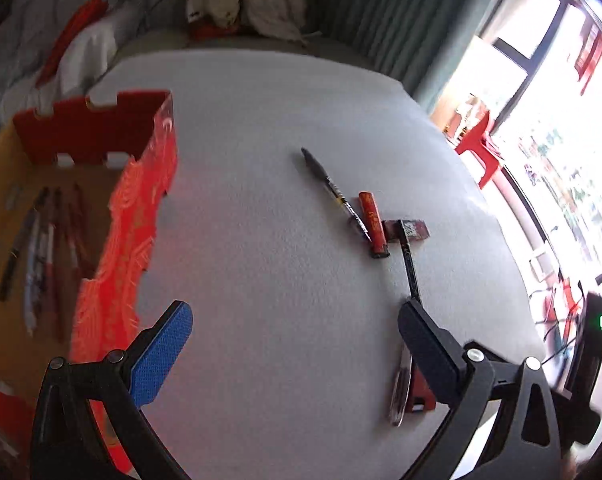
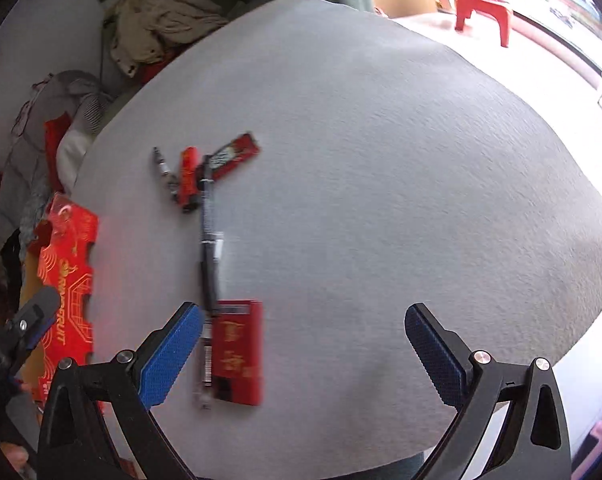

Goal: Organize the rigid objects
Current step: 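Bring both open tools back over the remaining pens on the table, then grasp the black marker with the right tool while the left tool grasps the clear black gel pen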

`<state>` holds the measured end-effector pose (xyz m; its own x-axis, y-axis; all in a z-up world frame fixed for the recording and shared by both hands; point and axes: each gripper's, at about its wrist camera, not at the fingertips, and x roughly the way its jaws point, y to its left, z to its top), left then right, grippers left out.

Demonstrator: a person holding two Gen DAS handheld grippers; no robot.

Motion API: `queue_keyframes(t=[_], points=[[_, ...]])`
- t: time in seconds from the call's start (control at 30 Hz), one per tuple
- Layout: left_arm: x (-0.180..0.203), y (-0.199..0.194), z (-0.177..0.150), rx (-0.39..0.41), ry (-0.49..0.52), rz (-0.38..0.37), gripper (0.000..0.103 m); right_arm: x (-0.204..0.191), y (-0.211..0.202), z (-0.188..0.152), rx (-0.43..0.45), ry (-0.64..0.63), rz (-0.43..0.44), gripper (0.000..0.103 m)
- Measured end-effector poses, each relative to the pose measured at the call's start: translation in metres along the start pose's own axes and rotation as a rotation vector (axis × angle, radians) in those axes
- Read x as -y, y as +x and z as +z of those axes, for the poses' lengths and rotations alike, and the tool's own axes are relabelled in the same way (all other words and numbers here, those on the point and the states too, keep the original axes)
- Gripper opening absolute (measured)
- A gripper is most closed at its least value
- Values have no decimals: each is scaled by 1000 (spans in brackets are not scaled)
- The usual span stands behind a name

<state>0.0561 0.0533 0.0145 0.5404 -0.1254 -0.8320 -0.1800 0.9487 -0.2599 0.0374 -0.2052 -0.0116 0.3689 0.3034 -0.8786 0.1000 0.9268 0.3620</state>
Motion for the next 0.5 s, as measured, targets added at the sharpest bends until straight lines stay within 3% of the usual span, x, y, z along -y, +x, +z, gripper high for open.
queue_keyframes(t=[0.17,0.5], points=[[3,31,30,-6,-113,29,103,-13,5,13,29,-88,17,102],[35,116,70,-58,-104,166,103,-85,39,37,44,-368,2,102]])
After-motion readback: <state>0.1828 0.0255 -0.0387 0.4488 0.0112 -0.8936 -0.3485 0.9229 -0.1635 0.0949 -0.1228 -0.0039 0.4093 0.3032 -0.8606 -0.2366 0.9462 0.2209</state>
